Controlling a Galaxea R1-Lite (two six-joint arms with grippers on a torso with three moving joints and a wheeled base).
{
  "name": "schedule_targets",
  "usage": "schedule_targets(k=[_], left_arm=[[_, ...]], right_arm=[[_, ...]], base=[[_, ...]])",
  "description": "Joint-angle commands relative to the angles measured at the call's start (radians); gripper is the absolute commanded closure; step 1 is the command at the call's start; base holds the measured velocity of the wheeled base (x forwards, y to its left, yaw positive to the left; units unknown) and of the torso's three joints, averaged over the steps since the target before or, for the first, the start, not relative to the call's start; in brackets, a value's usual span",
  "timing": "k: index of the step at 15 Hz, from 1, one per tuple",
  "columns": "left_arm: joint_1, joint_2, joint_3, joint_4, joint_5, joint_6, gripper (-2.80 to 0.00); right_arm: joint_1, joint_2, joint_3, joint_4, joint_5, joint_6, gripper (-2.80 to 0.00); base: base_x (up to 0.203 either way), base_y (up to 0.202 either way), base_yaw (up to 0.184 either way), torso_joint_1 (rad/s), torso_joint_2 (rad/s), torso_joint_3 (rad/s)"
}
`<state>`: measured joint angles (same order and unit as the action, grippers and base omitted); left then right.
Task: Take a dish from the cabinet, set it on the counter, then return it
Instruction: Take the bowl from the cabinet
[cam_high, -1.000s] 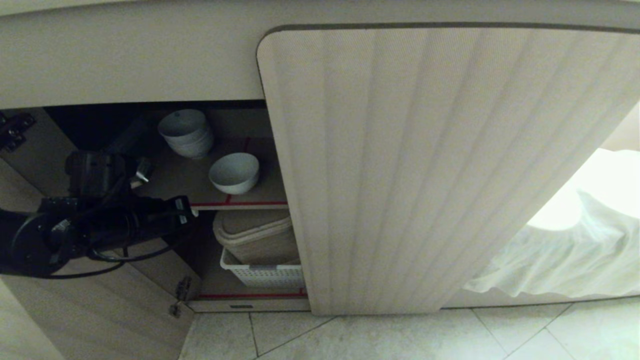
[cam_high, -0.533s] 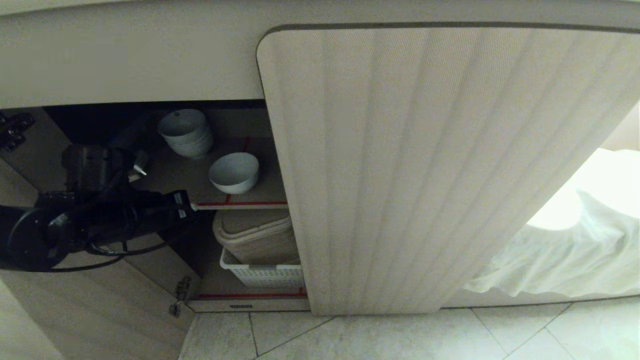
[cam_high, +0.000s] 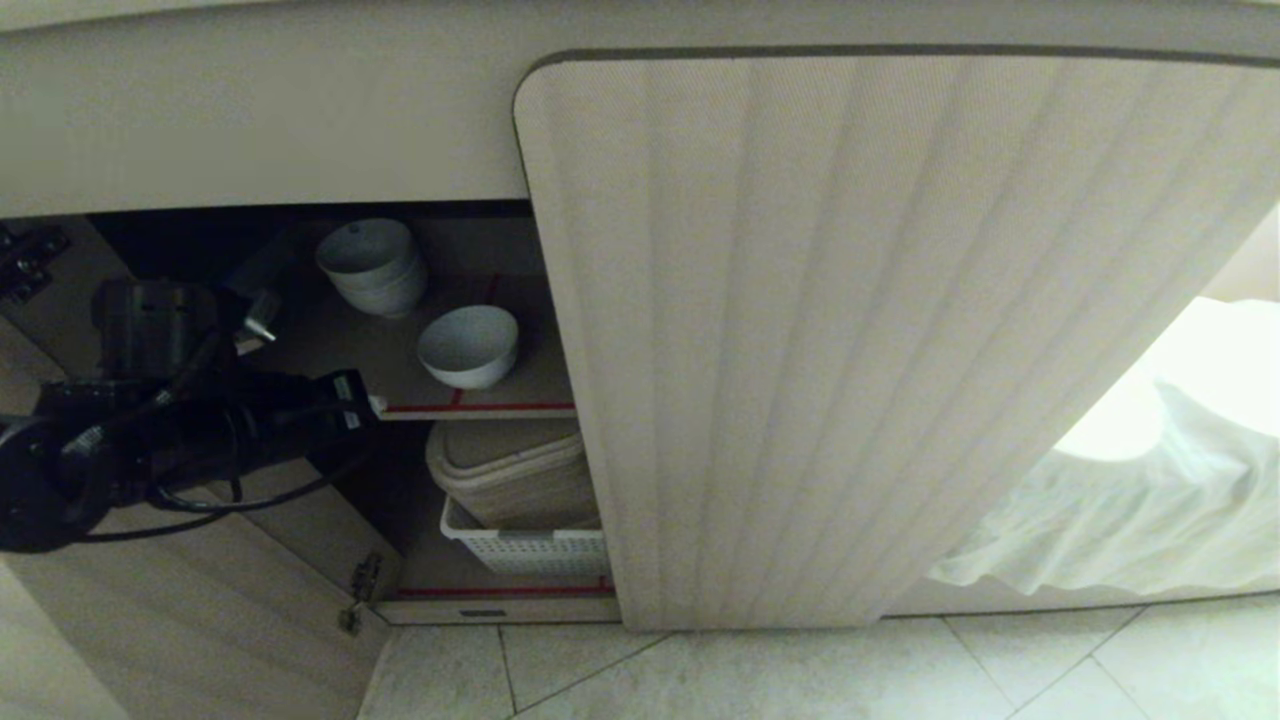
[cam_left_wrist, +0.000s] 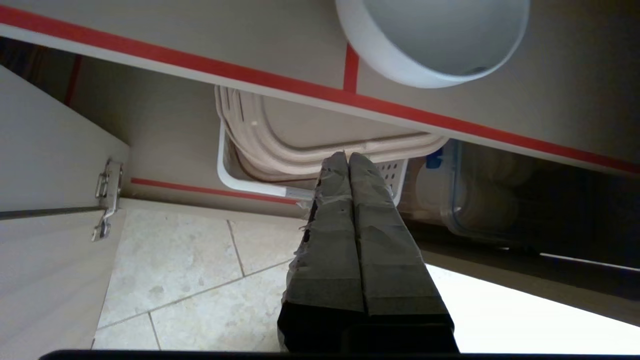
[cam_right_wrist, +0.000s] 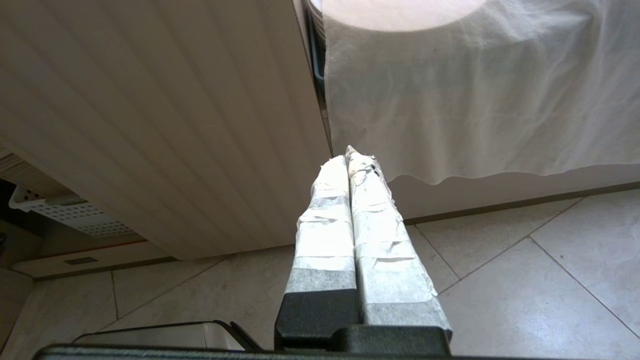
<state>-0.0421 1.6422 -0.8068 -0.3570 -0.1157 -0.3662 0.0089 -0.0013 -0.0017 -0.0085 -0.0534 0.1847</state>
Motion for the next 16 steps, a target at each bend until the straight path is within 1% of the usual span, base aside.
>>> schedule_targets(k=[1, 13, 14, 16], left_arm=[[0.001, -0.018, 0.003, -0.003, 0.001, -0.002, 0.00], [-0.001, -0.021, 0.009, -0.008, 0.004, -0.003, 0.00], [-0.001, -0.019, 0.011, -0.008, 0.005, -0.003, -2.80], [0.001, -0.019, 0.011, -0.008, 0.005, -0.003, -2.80]], right_arm=[[0.001, 0.001, 0.000, -0.001, 0.000, 0.001, 0.00], [0.001, 0.001, 0.000, -0.001, 0.000, 0.001, 0.00], [0.000, 0.001, 0.000, -0.001, 0.000, 0.001, 0.00], [0.000, 0.001, 0.000, -0.001, 0.000, 0.001, 0.00]], base=[[0.000, 0.000, 0.000, 0.000, 0.00, 0.000], [0.000, 0.000, 0.000, 0.000, 0.00, 0.000], [0.000, 0.000, 0.000, 0.000, 0.00, 0.000], [0.000, 0.000, 0.000, 0.000, 0.00, 0.000]])
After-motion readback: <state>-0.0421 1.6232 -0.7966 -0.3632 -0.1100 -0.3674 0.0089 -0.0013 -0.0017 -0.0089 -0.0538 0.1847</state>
